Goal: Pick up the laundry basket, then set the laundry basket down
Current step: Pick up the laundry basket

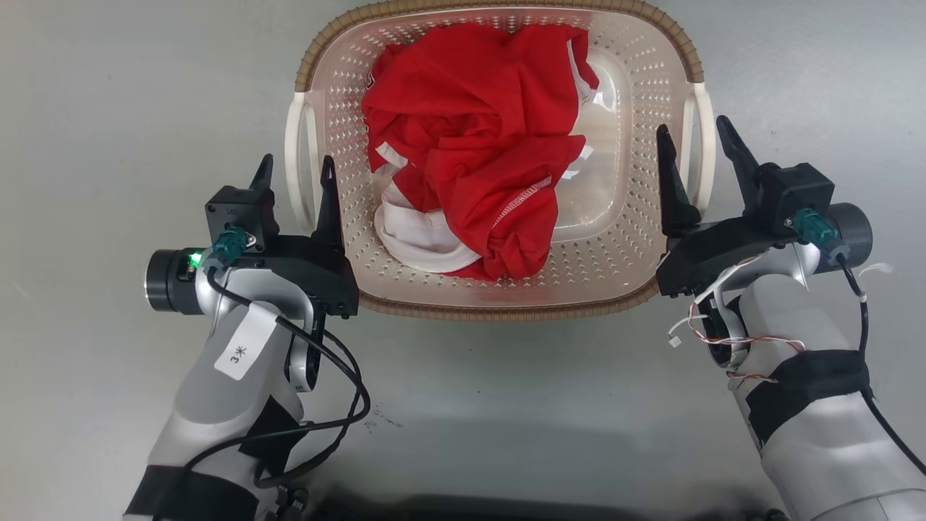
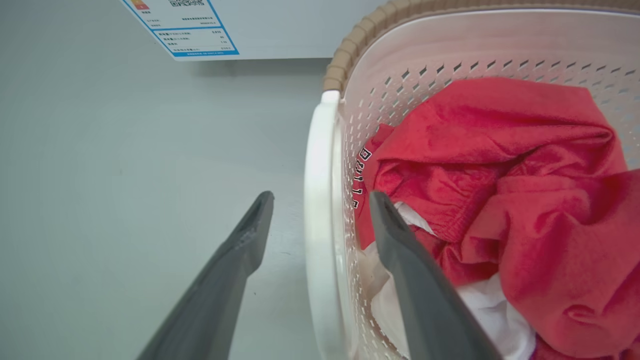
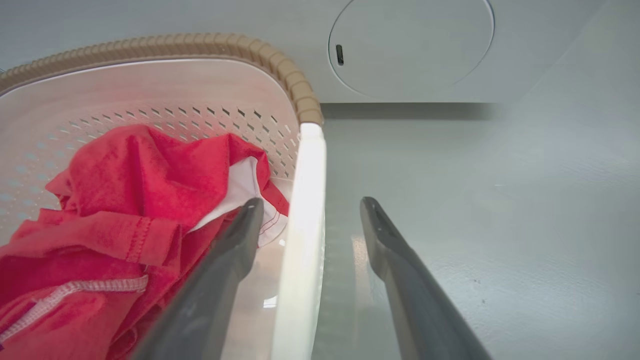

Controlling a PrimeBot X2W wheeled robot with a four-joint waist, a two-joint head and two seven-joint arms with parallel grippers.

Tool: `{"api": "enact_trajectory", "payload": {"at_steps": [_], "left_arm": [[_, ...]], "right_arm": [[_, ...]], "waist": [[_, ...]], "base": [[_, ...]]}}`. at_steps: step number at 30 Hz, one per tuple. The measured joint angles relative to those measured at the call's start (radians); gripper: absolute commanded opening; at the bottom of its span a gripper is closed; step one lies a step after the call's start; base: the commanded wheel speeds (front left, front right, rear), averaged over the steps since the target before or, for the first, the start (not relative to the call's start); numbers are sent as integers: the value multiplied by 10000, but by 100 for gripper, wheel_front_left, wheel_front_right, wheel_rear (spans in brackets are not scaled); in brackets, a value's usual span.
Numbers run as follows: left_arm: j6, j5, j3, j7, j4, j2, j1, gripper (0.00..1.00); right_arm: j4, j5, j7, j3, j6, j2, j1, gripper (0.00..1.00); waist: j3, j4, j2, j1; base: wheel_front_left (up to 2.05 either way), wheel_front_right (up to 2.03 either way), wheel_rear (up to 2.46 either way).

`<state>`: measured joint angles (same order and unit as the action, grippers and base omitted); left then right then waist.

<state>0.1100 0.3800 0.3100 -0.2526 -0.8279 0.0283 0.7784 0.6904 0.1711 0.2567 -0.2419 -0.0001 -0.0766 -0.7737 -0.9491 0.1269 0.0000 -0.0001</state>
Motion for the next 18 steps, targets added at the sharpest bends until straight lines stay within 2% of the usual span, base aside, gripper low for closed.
{"api": "enact_trajectory", "payload": {"at_steps": [18], "left_arm": [[-56, 765, 677, 2, -1154, -6, 646, 100]], "right_arm": [[1327, 255, 0, -430, 0, 17, -727, 100]], "waist": [[-106, -9, 0, 0]], "base": [[0, 0, 0]]}}
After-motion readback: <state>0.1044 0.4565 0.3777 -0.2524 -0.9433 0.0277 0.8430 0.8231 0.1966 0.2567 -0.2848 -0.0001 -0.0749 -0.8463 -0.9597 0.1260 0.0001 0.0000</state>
